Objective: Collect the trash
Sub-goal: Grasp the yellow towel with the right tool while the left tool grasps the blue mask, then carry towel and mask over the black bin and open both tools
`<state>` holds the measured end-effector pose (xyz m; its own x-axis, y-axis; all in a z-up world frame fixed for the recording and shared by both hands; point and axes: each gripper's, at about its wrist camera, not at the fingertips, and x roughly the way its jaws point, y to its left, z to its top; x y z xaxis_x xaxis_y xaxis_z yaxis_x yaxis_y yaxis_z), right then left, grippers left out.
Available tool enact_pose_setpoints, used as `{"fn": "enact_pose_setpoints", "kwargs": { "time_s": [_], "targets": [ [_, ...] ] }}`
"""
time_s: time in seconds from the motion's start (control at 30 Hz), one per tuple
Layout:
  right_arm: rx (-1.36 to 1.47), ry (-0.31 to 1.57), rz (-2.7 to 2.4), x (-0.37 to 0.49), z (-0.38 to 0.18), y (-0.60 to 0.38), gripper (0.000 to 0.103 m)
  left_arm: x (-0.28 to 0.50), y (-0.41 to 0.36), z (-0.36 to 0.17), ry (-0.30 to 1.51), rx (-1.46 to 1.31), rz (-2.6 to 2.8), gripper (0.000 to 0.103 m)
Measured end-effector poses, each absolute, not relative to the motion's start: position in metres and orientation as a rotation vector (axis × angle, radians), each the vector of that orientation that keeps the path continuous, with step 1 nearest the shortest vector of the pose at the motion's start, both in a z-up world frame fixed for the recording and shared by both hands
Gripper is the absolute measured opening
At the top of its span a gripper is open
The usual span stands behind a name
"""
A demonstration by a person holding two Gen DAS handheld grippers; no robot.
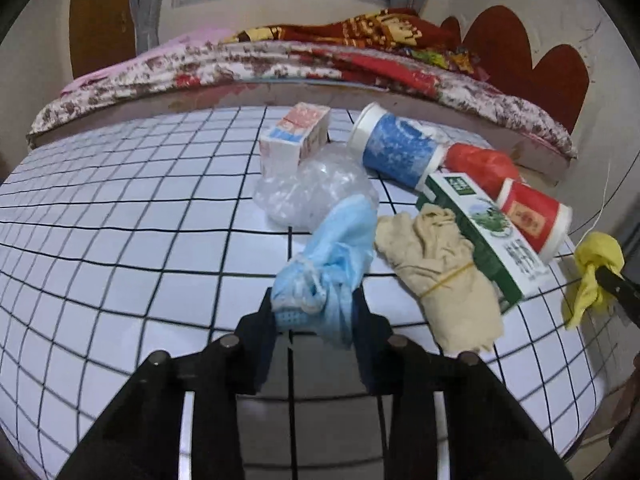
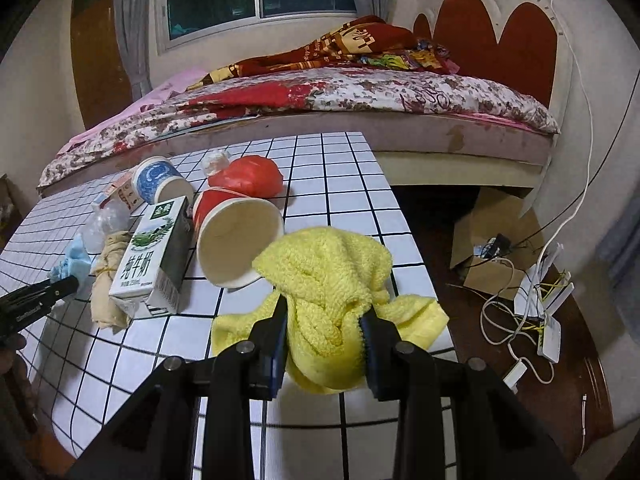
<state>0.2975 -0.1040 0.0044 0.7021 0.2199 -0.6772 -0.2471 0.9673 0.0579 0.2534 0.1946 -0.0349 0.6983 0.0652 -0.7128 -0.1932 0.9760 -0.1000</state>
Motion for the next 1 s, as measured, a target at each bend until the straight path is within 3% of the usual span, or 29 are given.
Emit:
{"fn": "enact_pose_setpoints", "kwargs": {
  "time_s": [0.47, 1.0],
  "targets": [
    [-0.02, 0.681, 0.36, 0.239, 0.028, -0.123, 0.033, 0.174, 0.156, 0.001, 0.662, -0.119, 0.116, 0.035],
    [-0.003, 0.613, 0.348, 0.188, 0.045, -0.183, 0.033, 0.153, 0.075, 0.009, 0.641, -0.051, -0.011, 0.035]
  ]
}}
